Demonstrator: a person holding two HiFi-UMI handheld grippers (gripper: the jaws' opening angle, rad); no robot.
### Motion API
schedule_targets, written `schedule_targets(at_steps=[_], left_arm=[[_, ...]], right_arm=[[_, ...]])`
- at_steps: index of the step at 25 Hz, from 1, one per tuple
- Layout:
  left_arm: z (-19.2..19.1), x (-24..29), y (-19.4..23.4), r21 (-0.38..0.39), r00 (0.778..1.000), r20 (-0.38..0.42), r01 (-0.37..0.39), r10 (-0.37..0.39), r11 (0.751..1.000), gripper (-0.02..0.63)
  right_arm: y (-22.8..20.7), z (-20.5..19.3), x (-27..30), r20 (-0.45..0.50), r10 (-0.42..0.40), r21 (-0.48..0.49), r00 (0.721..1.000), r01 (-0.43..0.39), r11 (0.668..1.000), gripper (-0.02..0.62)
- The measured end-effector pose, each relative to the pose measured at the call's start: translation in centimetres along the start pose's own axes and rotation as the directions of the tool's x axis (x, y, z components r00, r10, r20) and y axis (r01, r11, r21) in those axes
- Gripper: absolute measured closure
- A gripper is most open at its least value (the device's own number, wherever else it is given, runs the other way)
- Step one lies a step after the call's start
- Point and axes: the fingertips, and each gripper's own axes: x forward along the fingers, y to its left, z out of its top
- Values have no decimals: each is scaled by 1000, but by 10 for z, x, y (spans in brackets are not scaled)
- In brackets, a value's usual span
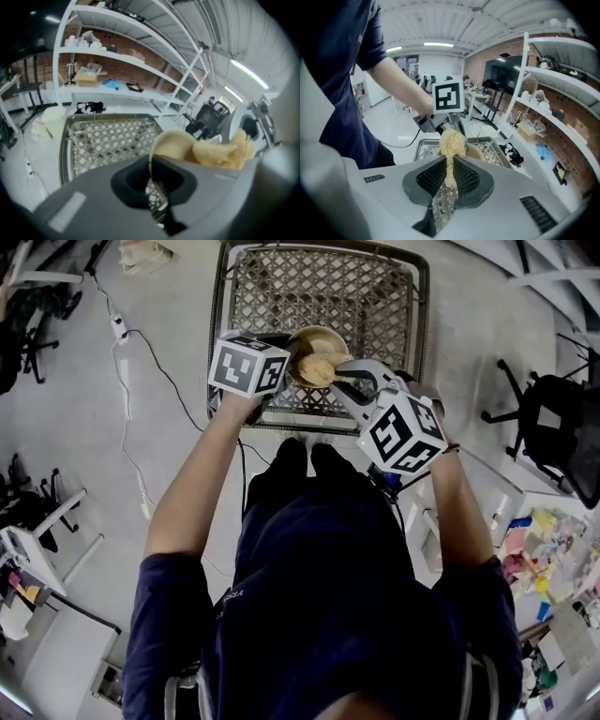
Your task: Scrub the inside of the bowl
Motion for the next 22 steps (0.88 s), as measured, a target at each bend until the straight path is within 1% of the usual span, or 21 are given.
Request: schedule_targets(at_steps=[2, 3, 4, 5, 7, 9, 11, 14, 17, 19, 22], left_arm=[[1, -2, 4, 0, 1000, 1, -16, 16, 1000, 600], [1, -2, 6, -2, 1000, 0, -19, 19, 1000, 600], [0, -2, 6, -4, 1000, -1, -17, 17, 1000, 600], [-1, -2, 7, -8, 1000, -2, -16, 16, 1000, 600], [-2, -3, 9, -15, 1000, -7, -22, 22, 1000, 600], [-6, -2, 10, -23, 999, -14, -32, 32, 999, 600], [-9, 0, 10, -41, 999, -14, -33, 32, 999, 600], [-13, 1, 11, -94, 1000, 7, -22, 23, 995, 600], [-17, 2, 13, -139, 999, 26, -18, 22, 990, 600], [-18, 3, 13, -140, 999, 25, -25, 29, 990, 600], [-19, 4, 12, -134, 999, 22, -31, 35, 990, 600]], right_arm=[[-7, 4, -7, 92, 3, 131, 996, -15, 991, 552], [-11, 6, -11, 147, 1, 207, 989, -32, 978, 552], [-16, 8, -16, 203, -7, 285, 979, -52, 957, 552], [-22, 9, -22, 258, -23, 363, 966, -75, 929, 552], [-36, 9, -35, 358, -70, 499, 931, -128, 857, 552], [-49, 7, -47, 428, -124, 591, 895, -174, 788, 552], [-59, 5, -56, 461, -171, 640, 871, -194, 743, 552], [-69, 1, -62, 489, -224, 685, 843, -212, 697, 552], [-76, -2, -65, 519, -272, 725, 811, -248, 643, 552], [-80, -7, -66, 519, -298, 745, 801, -253, 617, 552], [-81, -15, -66, 506, -323, 765, 800, -244, 596, 552]])
